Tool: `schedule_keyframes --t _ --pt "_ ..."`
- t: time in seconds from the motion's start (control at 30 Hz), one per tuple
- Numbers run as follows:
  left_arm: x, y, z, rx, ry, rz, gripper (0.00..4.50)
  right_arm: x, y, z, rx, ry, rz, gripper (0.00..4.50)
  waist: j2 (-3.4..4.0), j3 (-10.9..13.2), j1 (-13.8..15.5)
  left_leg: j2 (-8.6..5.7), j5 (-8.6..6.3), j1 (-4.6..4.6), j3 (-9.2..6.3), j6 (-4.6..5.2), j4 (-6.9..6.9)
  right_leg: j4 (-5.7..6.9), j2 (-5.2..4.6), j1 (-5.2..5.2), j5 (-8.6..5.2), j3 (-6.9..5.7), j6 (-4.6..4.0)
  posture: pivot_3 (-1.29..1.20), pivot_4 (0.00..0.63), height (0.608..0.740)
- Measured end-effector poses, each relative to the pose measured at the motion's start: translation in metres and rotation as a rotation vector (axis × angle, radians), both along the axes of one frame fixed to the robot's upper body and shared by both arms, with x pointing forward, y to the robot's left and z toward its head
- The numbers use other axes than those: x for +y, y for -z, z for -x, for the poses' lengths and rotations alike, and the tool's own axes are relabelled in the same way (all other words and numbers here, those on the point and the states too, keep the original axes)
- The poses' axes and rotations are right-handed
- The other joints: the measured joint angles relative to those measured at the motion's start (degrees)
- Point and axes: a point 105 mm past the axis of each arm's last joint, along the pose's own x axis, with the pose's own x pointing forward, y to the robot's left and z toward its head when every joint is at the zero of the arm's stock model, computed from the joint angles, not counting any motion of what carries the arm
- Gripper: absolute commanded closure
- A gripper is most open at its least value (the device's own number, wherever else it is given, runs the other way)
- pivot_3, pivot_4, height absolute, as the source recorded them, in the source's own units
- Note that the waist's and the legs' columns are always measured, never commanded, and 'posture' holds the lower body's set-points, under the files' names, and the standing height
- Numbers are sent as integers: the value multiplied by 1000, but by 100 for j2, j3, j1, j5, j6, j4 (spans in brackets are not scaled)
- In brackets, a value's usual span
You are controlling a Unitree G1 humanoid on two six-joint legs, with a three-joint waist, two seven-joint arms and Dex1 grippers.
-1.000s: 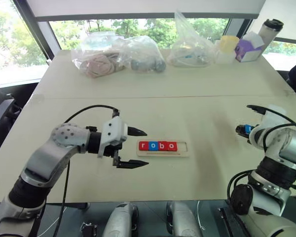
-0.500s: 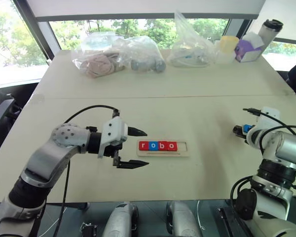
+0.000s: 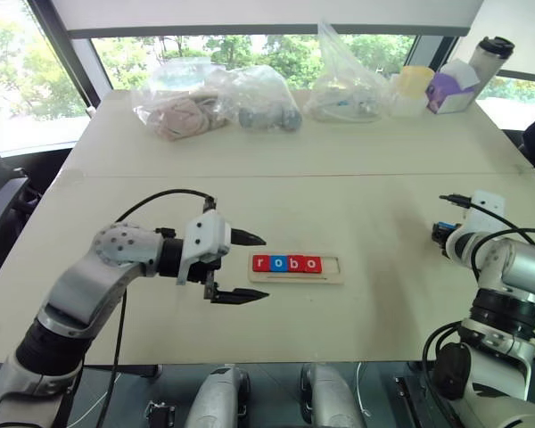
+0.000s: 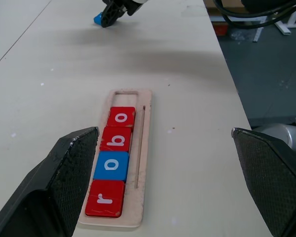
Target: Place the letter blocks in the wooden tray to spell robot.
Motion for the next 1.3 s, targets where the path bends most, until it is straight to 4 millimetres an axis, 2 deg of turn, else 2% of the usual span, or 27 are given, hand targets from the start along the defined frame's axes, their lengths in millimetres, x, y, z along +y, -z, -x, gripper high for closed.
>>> schedule_keyframes --t 0.13,0.23,0.3,0.47,0.6,1.07,1.3 --pt "0 0 -1 2 0 -1 0 2 0 4 0 -12 21 3385 0 0 2 1 0 0 -4 0 -2 1 0 0 0 -1 0 0 150 740" --pt "1 1 -2 6 -3 -1 0 13 -2 9 9 -55 36 3385 1 1 -6 1 0 -1 -4 0 -3 1 0 -3 0 -1 0 0 150 740" --pt "1 1 -2 7 -3 -1 0 31 -2 14 18 -113 20 3385 2 1 -12 3 0 -2 -4 0 -3 3 1 -7 0 -1 0 0 150 740" --pt "1 0 -3 3 2 -3 0 97 -3 37 -15 -350 -25 3385 4 3 -7 7 -1 -4 -7 0 -9 5 3 -14 0 -1 0 0 150 740" --pt "1 1 -2 9 7 -6 0 119 1 53 -42 -423 -37 3385 4 3 11 1 -1 -9 -4 0 -6 -9 -6 -11 -2 -1 -2 0 150 740" --pt "4 1 -5 7 7 -24 0 122 13 80 -7 -419 7 3385 4 3 0 3 -2 -11 -1 -1 -9 -8 -10 -19 -3 -2 -4 0 150 740" --pt "7 1 -8 0 -2 -26 0 125 14 85 -4 -438 5 3385 3 3 -1 4 -2 -11 -1 -1 -9 -8 -12 -21 -4 -2 -5 0 150 740"
